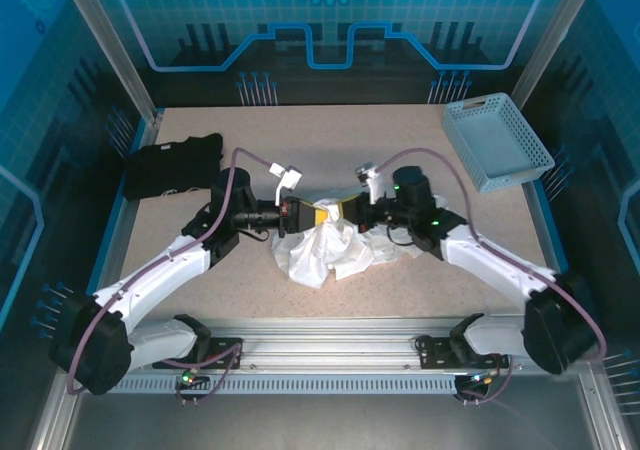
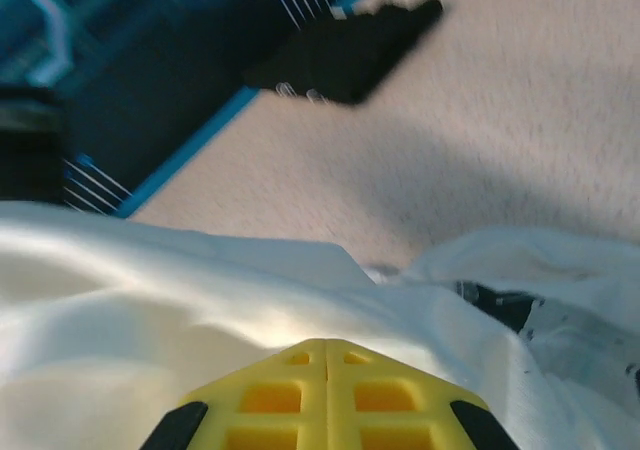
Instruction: Fold the inside-out t-shirt
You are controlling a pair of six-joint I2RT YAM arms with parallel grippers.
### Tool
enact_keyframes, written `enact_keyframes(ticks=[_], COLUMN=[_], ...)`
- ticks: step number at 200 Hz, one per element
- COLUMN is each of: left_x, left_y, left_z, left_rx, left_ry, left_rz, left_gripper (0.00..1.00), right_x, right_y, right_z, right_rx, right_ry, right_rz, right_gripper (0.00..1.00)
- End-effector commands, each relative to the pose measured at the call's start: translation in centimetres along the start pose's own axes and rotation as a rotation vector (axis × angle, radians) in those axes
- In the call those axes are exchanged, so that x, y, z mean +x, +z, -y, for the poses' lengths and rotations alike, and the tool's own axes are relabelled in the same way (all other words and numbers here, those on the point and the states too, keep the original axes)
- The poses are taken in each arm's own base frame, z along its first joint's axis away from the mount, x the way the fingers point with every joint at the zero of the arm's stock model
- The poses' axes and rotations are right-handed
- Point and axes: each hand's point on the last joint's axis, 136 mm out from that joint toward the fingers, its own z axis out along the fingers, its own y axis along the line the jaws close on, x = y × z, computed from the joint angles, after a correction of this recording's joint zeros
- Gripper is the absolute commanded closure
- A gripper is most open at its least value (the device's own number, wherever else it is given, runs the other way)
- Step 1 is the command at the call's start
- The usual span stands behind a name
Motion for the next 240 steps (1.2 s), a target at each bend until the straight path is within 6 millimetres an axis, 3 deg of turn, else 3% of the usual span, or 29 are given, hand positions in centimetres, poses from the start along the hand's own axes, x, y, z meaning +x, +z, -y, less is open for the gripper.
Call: enact_keyframes(ticks=[1, 22, 38, 64, 77, 90, 116, 120, 133, 173, 190, 196, 207, 221, 240], left_x=[-1.1, -1.4, -1.2, -0.9, -0.8, -0.5, -0.1, -0.1, 0.0, 0.3, 0.3, 0.1, -0.1, -0.3, -0.2], left_y=[-1.6, -2.1, -1.9, -1.8, -1.8, -1.8, -1.9, -1.9, -2.0, -1.9, -2.0, -2.1, -2.5, -3.7, -5.4], left_z=[-2.4, -4.0, -3.9, -2.8, -2.2, -1.8, -1.6, -1.5, -1.5, -1.6, -1.7, -1.9, -3.3, -6.8, -10.6], left_rx=[-0.124, -0.177, -0.159, -0.100, -0.070, -0.054, -0.046, -0.044, -0.042, -0.037, -0.047, -0.065, -0.159, -0.378, -0.616], left_ry=[-0.028, -0.067, -0.068, -0.044, -0.030, -0.019, -0.015, -0.014, -0.014, -0.017, -0.016, -0.016, -0.035, -0.078, -0.099], left_rz=[0.090, 0.116, 0.106, 0.088, 0.078, 0.068, 0.059, 0.058, 0.056, 0.050, 0.053, 0.062, 0.088, 0.133, 0.128], left_gripper=[1.00, 1.00, 1.00, 1.00, 1.00, 1.00, 1.00, 1.00, 1.00, 1.00, 1.00, 1.00, 1.00, 1.00, 0.81], right_x=[0.5, 1.2, 0.8, 1.1, 1.4, 0.8, 0.8, -0.4, -0.5, -1.0, -0.6, -0.4, -0.3, -0.7, -2.4], right_y=[-3.1, -4.3, -4.5, -2.8, -1.5, -0.4, 1.5, 1.7, 2.5, 4.1, 4.3, 3.9, 2.4, 0.5, -0.6], right_z=[-2.4, -3.6, -4.1, -2.0, -1.5, -2.4, -3.6, -4.3, -4.3, -4.1, -4.3, -4.6, -5.1, -6.5, -9.2], right_rx=[-0.154, -0.223, -0.248, -0.085, -0.033, -0.091, -0.195, -0.218, -0.228, -0.244, -0.268, -0.282, -0.302, -0.348, -0.432], right_ry=[-0.026, -0.021, -0.022, -0.048, -0.071, -0.077, -0.089, -0.105, -0.103, -0.108, -0.112, -0.117, -0.115, -0.093, -0.041], right_rz=[-0.003, -0.013, 0.006, -0.044, -0.081, -0.073, -0.090, -0.075, -0.085, -0.095, -0.128, -0.139, -0.153, -0.150, -0.100], right_gripper=[1.00, 1.00, 1.00, 0.99, 0.76, 0.63, 0.55, 0.54, 0.54, 0.61, 0.92, 0.99, 1.00, 1.00, 1.00])
